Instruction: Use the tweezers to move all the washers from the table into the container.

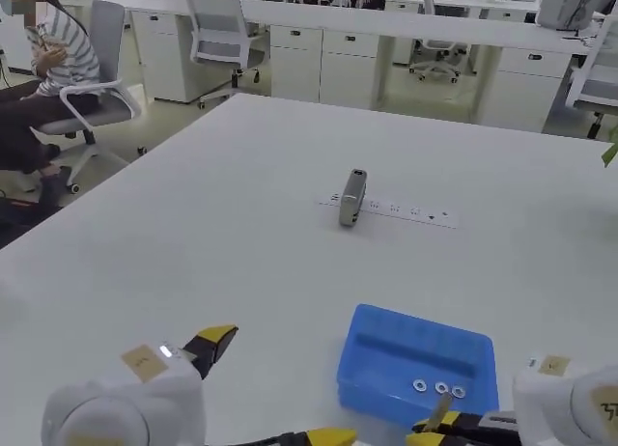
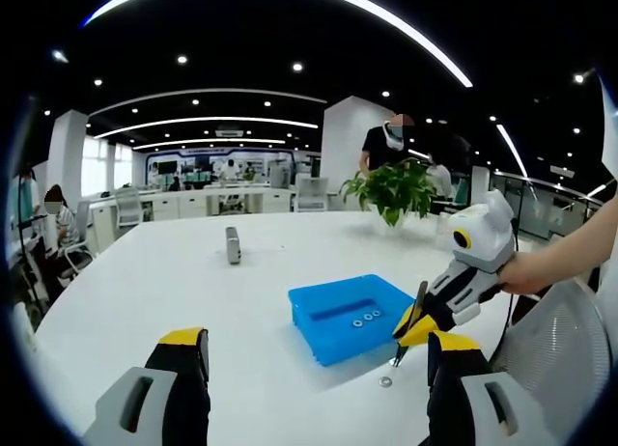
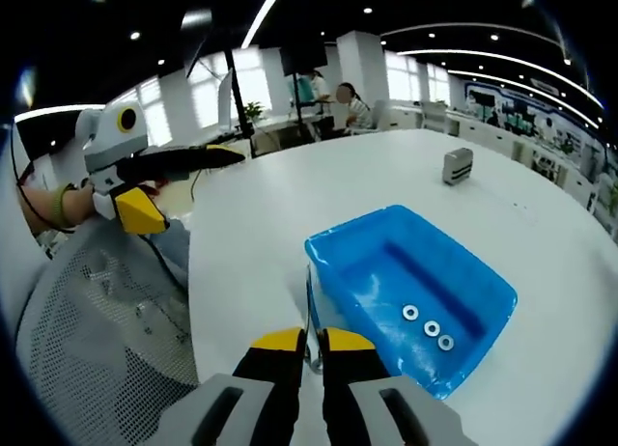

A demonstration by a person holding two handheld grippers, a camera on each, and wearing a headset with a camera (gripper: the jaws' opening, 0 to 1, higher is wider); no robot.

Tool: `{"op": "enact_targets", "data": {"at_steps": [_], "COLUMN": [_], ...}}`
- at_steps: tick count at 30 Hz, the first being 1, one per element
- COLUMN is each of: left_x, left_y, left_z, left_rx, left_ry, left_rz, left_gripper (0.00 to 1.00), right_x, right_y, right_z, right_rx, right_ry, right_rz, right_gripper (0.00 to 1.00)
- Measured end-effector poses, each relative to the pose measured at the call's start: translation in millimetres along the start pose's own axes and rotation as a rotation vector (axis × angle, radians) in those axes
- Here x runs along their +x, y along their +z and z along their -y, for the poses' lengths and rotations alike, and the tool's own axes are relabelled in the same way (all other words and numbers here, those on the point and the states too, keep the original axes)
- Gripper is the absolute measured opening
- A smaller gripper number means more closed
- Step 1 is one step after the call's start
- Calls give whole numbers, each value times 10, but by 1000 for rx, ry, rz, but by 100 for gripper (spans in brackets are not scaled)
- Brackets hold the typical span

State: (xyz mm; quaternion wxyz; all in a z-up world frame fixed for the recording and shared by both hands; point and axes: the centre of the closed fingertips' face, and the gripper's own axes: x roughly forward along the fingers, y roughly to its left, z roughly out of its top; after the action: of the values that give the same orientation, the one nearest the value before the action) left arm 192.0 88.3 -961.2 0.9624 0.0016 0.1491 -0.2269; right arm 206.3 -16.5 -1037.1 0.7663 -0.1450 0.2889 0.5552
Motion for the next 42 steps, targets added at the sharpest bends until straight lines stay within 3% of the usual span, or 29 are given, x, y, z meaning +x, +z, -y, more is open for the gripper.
{"op": "enact_targets", "data": {"at_steps": [4,9,13,28,42], "left_x": [2,1,1,-1,2], "left_y": [-1,-1,-3,4,0], "left_z": [0,-1,-5,4,13], "left_rx": [1,2,0,-1,3], "left_ry": [0,0,0,-2,-8], "left_rz": [-1,-1,0,3,0], "left_gripper": [96,96,96,96,96], "right_x": [0,-13,-60,-230,-320], "right_y": [-6,-1,106,457,726], "right_z": [-20,7,-26,-58,129], "right_rx": [-34,-5,72,110,180], "right_ry": [-10,-23,1,34,63], "right_rz": [-3,11,72,163,225], "right_gripper": [3,2,3,3,3]}}
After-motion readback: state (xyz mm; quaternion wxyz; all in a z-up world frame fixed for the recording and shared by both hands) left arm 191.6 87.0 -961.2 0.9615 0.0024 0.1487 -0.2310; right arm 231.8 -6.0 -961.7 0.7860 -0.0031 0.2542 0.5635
